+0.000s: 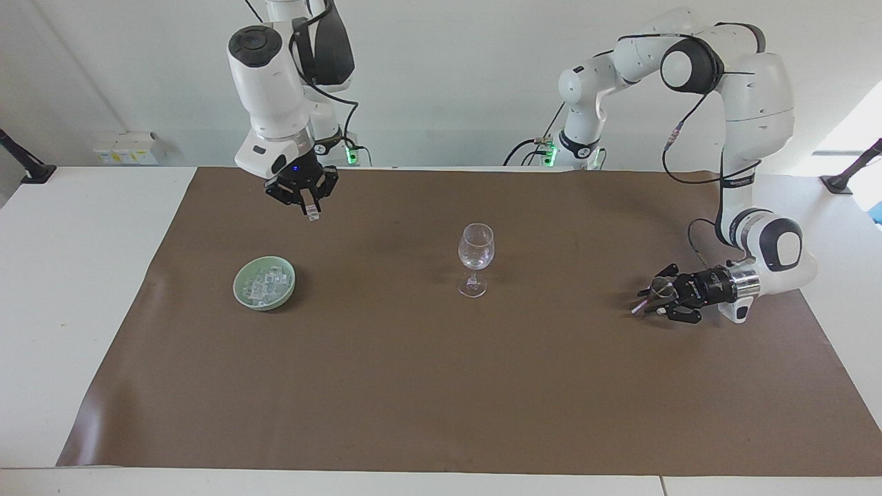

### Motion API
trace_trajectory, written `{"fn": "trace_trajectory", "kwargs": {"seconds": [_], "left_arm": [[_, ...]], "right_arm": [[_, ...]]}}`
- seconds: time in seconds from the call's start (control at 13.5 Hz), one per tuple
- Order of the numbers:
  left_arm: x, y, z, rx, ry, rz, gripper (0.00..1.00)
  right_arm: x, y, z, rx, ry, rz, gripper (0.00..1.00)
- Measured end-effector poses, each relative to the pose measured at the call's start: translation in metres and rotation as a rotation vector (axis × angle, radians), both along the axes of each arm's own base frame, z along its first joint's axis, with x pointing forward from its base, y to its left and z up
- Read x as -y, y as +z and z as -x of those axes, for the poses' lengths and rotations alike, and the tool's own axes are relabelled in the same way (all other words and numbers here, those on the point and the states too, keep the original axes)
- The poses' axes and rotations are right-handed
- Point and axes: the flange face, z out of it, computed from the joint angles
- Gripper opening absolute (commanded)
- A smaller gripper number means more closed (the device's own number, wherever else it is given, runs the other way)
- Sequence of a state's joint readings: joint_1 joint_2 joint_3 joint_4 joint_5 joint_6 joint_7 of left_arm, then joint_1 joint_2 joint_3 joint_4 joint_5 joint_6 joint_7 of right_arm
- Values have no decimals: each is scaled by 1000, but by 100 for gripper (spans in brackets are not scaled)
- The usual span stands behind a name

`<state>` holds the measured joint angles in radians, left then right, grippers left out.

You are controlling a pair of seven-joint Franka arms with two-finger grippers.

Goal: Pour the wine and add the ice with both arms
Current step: 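Lift the cup with the right gripper while the left gripper lowers the jigger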

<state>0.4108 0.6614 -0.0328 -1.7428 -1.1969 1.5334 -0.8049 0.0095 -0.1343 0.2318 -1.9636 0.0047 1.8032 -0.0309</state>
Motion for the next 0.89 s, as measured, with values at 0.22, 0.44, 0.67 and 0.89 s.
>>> {"fn": "trace_trajectory", "kwargs": {"seconds": [0.22, 0.44, 0.67, 0.89], "left_arm": [[-4, 4, -3, 10, 6, -8, 100], [-12, 10, -6, 25, 13, -23, 100], [-19, 17, -6, 38, -5, -58, 100], [-22, 46, -6, 73, -70, -149, 100]], "right_arm": [[-50, 10, 13, 10, -80, -49, 0], [-82, 16, 20, 29, -128, -104, 0], [-111, 20, 26, 65, -175, -141, 0], [-141, 20, 33, 101, -225, -176, 0]]}}
